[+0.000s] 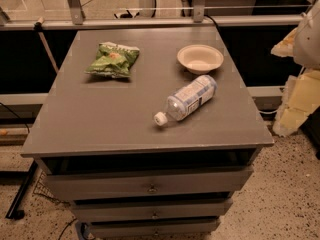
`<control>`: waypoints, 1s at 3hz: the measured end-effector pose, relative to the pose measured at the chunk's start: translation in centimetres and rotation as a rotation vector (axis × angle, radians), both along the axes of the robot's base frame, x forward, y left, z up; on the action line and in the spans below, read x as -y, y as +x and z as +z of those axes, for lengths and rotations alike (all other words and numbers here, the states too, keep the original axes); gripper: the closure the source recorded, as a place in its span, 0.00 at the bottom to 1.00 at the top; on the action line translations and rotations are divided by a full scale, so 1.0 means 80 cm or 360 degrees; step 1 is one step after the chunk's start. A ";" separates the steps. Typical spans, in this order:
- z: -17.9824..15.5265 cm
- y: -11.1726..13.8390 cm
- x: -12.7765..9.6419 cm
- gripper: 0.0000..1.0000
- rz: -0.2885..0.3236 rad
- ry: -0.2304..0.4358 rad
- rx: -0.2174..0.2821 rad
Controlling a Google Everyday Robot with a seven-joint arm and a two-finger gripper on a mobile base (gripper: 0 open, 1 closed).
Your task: Pick blue plastic bottle
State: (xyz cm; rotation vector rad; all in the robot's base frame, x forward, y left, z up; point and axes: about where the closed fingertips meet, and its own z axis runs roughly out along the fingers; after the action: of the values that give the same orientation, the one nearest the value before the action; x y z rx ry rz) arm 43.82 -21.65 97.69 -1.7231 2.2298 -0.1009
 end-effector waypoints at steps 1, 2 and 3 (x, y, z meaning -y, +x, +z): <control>0.000 0.000 0.000 0.00 0.0000 0.0000 0.0000; -0.002 0.012 -0.008 0.00 0.0131 -0.0018 0.0027; -0.010 0.037 -0.029 0.00 0.0405 -0.0068 0.0054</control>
Offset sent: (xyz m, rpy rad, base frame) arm 0.0272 0.0170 -0.0104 -0.0336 -0.0282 0.2523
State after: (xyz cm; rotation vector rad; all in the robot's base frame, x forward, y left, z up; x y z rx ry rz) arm 46.77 -19.30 96.93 -1.9956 1.9781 -0.1184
